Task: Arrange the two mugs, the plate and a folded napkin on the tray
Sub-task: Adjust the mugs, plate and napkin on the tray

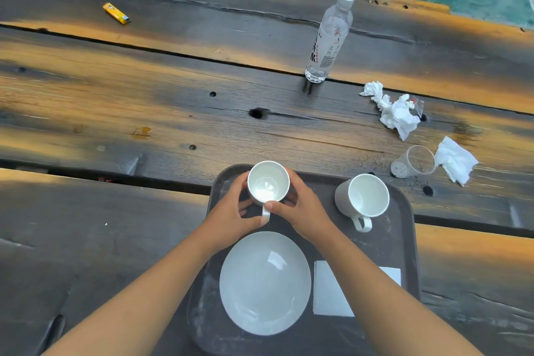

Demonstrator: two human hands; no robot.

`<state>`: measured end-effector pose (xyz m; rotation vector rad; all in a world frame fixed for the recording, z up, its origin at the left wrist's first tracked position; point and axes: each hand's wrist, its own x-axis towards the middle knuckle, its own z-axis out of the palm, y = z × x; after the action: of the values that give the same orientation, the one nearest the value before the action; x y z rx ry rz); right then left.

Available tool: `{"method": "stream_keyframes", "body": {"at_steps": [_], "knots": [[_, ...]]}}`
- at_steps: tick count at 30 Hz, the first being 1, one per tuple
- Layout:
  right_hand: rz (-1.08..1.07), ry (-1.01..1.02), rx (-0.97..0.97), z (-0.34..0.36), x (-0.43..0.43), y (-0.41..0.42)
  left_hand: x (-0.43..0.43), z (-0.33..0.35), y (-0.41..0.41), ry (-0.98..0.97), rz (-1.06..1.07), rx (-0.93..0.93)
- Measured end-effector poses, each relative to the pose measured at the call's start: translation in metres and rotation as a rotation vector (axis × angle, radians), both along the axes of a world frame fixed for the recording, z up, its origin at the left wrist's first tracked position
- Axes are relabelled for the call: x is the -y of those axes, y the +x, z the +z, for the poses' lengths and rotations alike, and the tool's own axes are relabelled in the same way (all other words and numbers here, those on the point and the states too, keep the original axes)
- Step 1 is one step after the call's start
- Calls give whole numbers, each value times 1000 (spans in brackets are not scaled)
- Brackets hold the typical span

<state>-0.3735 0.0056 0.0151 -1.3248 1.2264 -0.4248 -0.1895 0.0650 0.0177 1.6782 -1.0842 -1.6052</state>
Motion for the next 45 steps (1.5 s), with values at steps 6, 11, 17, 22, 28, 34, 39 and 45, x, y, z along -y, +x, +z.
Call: {"method": "stream_keyframes", "body": {"at_steps": [6,11,17,22,28,34,39,45], "knots": [[-3,27,17,-5,0,-2,0,1,0,-10,3,12],[10,57,18,-4,3,-3,1,2,-1,-15,8,29],[9,70,13,6,1,-1,-1,2,1,37,-1,24],[-2,75,-103,11,-9,-7,-12,4,6,87,-11,96],[81,43,-308,17,-28,-25,-29,20,0,73,-137,365],[154,-26,-358,32,-41,-46,-38,41,-19,6,-127,609],[187,-49,-347,41,-47,-75,-38,47,-47,-44,-124,628],[175,-11,-299,47,-57,-123,-38,45,-92,-19,-28,652]]}}
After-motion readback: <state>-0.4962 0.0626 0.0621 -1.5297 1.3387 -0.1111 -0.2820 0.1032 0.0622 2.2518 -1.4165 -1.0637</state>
